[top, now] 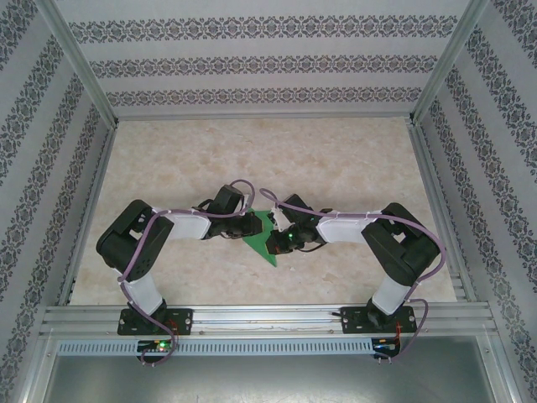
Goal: Fold a paper plane with a square sheet of paper (fold left side to right side)
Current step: Fourth fold the wing at the center of the table.
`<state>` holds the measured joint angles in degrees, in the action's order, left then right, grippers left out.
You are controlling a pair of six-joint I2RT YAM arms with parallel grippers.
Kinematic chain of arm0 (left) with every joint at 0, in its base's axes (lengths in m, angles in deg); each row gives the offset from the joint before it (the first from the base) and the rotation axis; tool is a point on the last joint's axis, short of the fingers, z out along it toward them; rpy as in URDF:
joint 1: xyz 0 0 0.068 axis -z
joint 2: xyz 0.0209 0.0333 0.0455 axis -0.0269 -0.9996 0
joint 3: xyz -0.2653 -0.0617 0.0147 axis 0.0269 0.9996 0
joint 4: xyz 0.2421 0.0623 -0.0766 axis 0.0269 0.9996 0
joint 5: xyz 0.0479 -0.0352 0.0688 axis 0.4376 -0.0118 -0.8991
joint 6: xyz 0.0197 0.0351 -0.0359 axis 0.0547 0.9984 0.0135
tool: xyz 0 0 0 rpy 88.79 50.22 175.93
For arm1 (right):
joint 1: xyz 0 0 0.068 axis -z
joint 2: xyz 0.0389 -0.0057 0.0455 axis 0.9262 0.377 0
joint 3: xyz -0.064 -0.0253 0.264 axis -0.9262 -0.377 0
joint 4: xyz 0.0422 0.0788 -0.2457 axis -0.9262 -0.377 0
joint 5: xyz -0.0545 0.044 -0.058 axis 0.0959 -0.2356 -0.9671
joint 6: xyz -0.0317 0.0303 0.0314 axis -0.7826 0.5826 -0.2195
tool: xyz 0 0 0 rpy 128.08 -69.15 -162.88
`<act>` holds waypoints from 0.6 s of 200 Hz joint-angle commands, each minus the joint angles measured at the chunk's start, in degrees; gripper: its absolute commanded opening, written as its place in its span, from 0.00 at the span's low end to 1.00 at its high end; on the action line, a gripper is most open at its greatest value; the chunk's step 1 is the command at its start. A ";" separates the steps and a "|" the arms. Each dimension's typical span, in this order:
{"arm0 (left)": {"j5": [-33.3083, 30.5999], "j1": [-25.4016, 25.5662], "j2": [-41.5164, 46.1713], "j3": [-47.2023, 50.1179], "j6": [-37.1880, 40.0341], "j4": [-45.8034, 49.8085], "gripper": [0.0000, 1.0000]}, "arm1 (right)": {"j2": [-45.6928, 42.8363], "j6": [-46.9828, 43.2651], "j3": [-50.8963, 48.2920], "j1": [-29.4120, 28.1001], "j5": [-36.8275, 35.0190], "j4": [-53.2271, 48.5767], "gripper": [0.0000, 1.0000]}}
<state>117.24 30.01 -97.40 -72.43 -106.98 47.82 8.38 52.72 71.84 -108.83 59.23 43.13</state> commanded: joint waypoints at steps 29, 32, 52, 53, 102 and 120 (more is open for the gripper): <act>-4.14 0.77 -2.32 0.22 -0.71 3.28 0.13 | 1.55 -0.10 -1.62 0.67 0.58 -7.00 0.00; -4.34 0.71 -2.36 0.31 -0.74 3.48 0.13 | 1.38 0.07 -1.36 0.76 0.90 -6.78 0.00; -5.40 0.96 -2.73 1.05 -1.10 4.10 0.13 | 0.11 0.56 0.40 0.89 2.69 -5.98 0.00; -5.39 1.01 -2.75 1.08 -1.11 4.08 0.13 | 0.03 0.59 0.49 0.89 2.76 -6.01 0.00; -6.93 1.56 -3.35 1.95 -1.21 4.71 0.12 | -6.89 2.21 0.33 2.61 5.55 -3.57 0.00; -7.21 1.62 -3.26 2.02 -1.13 4.99 0.12 | -8.63 3.88 -2.31 2.84 8.13 -0.73 0.00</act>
<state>115.10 30.75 -97.60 -72.41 -108.05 47.88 3.05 54.32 72.15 -106.62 63.16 40.31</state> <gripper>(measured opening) 0.117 0.042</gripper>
